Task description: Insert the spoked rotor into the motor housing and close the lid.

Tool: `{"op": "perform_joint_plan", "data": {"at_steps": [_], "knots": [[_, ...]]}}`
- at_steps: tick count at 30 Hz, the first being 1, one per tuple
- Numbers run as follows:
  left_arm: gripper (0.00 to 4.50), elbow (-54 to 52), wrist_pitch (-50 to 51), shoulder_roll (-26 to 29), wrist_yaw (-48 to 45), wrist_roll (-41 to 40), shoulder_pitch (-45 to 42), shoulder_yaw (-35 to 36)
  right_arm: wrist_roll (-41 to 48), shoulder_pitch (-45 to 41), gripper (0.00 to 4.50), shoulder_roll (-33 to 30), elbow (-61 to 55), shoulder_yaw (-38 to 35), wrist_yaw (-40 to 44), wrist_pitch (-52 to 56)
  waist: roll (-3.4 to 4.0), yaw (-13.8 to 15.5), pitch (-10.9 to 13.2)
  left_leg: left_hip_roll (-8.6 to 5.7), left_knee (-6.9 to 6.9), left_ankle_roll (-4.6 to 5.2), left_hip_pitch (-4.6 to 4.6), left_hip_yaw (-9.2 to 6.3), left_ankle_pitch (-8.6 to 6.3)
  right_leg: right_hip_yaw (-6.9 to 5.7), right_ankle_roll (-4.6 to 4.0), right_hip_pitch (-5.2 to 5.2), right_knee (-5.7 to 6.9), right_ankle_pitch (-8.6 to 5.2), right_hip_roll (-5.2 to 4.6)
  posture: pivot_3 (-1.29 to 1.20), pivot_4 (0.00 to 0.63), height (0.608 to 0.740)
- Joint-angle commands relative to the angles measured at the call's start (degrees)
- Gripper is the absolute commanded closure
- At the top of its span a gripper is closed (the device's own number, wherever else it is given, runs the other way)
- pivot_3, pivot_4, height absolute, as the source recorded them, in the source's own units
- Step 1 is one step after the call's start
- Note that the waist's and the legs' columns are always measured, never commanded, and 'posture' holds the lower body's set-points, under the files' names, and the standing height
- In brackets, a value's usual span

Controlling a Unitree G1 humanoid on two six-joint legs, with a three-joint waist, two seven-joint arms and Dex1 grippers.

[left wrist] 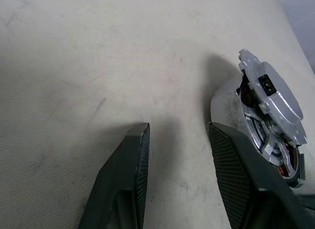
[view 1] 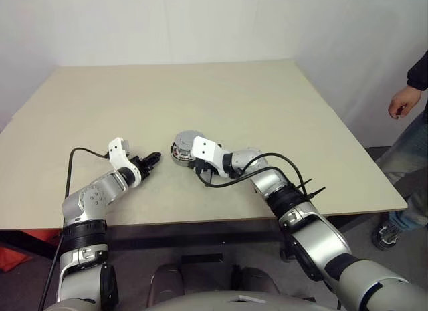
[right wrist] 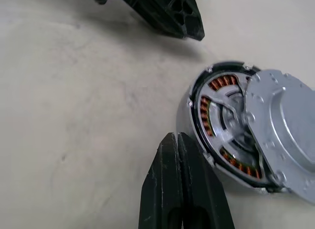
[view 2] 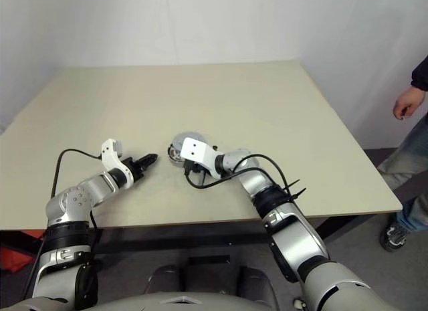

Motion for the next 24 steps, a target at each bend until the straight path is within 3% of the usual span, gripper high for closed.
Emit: {"op": "perform_joint_plan", "data": {"at_steps": [1,8,11,15,24], "knots": [[2.48,0.35,-0.22,0.84,0.52,0.60,-0.90,0.58,7.90,-1.82,4.47,0.60,-5.85,-5.73,2.26,6.11,0.00,-0.01,0.00,0.00,0.00,0.00,-0.01,0.00,0.00,0.00,0.00,0.00,0.00,0.00,0.00,0.00,0.000,0.740],[2.48,0.71,-0.33,0.48,0.42,0.75,-1.22,0.20,16.63,-13.76,4.47,1.62,10.40,-23.25,-16.43,19.07,0.00,0.02,0.00,0.00,0.02,-0.02,0.02,-0.01,0.02,0.01,0.00,0.02,0.02,0.00,-0.01,0.00,0.000,0.740],[2.48,1.07,-0.27,0.59,0.23,0.86,-1.56,-0.01,18.91,-16.65,3.85,0.70,16.73,-27.66,-20.11,22.48,-0.01,0.20,0.00,-0.01,0.01,-0.01,-0.01,-0.02,0.00,0.01,-0.02,0.03,0.00,0.01,-0.02,0.00,0.000,0.740],[2.48,1.55,-0.18,0.90,-0.01,1.03,-2.04,-0.16,18.45,-16.28,2.54,-0.47,20.53,-27.51,-19.66,26.51,0.03,0.19,0.02,-0.04,-0.06,-0.01,-0.16,-0.01,0.00,0.00,-0.07,-0.10,-0.01,0.02,-0.01,0.00,0.000,0.740],[2.48,1.94,-0.16,1.02,-0.41,1.38,-2.03,-0.30,19.54,-13.94,2.54,-2.13,18.78,-27.55,-15.36,32.09,0.03,0.40,0.02,-0.01,0.13,-0.01,-0.43,-0.01,0.00,-0.02,-0.11,-0.29,0.06,0.06,-0.02,0.00,0.000,0.740]]}}
